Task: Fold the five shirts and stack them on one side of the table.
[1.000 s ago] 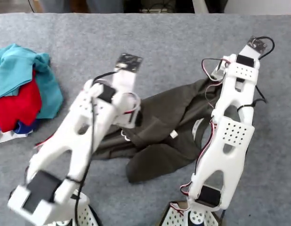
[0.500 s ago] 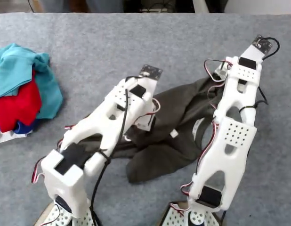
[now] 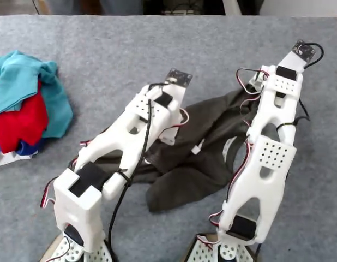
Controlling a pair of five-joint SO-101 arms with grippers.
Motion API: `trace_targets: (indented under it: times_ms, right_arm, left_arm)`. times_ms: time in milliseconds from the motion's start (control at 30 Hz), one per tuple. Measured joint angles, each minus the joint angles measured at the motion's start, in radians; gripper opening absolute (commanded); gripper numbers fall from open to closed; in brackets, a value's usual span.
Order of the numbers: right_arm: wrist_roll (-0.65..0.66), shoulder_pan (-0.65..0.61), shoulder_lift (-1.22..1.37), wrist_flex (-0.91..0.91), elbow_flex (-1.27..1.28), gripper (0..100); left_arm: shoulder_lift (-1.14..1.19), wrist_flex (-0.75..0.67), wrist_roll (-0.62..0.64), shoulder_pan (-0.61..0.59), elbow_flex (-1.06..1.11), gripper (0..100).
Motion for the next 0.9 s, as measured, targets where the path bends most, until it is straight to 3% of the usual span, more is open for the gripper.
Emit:
trace_targets:
  times_ms: [233,400,467,633,800,900]
  right_arm:
    - [0.000,0.000,0.000,0.000,0.000,1.4]
    - [0.000,0.000,0.000,0.000,0.000,1.4]
    - [0.000,0.000,0.000,0.000,0.000,1.4]
    - [0.000,0.000,0.000,0.000,0.000,1.4]
    - [0.000,0.000,0.000,0.000,0.000,1.4]
    - [0.000,0.000,0.000,0.000,0.000,1.4]
  left_arm:
    - [0.009,0.107,-0.081,0.041,-0.089,4]
    - [0.009,0.127,-0.083,0.089,-0.083,21]
    - [0.009,0.121,-0.083,0.091,-0.068,24]
    - [0.009,0.028,-0.083,0.089,0.014,23]
    - [0.009,-0.044,-0.083,0.083,0.089,4]
    - [0.009,-0.072,-0.083,0.083,0.091,4]
